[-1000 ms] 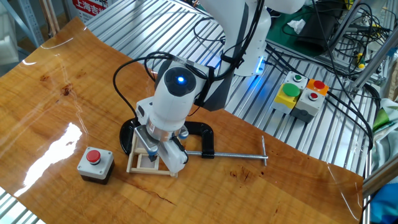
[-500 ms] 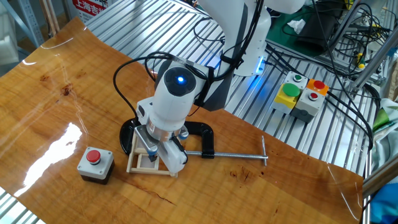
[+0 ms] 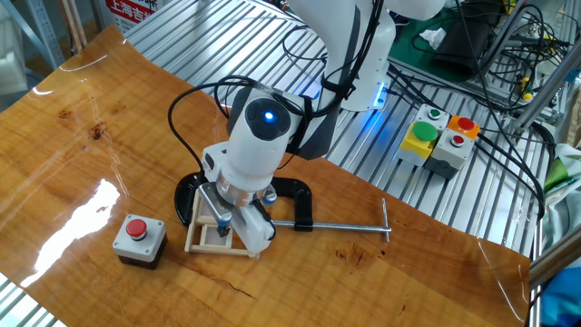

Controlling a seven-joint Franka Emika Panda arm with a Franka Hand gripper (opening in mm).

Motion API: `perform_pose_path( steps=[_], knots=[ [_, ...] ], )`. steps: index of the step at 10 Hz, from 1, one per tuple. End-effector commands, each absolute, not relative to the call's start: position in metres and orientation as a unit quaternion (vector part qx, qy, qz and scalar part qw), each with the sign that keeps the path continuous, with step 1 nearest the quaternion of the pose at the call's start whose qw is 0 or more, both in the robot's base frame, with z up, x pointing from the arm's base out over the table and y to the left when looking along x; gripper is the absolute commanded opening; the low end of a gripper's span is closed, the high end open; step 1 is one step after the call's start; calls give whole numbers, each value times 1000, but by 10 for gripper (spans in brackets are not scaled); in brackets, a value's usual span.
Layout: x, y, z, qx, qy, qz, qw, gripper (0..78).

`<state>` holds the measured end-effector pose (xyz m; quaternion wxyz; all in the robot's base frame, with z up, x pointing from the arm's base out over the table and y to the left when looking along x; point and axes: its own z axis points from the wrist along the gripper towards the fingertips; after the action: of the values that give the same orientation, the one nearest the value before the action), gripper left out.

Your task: Close a sliding window

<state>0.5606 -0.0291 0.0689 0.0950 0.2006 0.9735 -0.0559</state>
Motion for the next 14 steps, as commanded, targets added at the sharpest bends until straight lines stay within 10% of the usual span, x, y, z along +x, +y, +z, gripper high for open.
perform_pose_path(
  steps=[1,14],
  knots=[
    [559,-26,68,205,972,-57,99,0],
    [558,-22,72,203,972,-67,96,0]
  ],
)
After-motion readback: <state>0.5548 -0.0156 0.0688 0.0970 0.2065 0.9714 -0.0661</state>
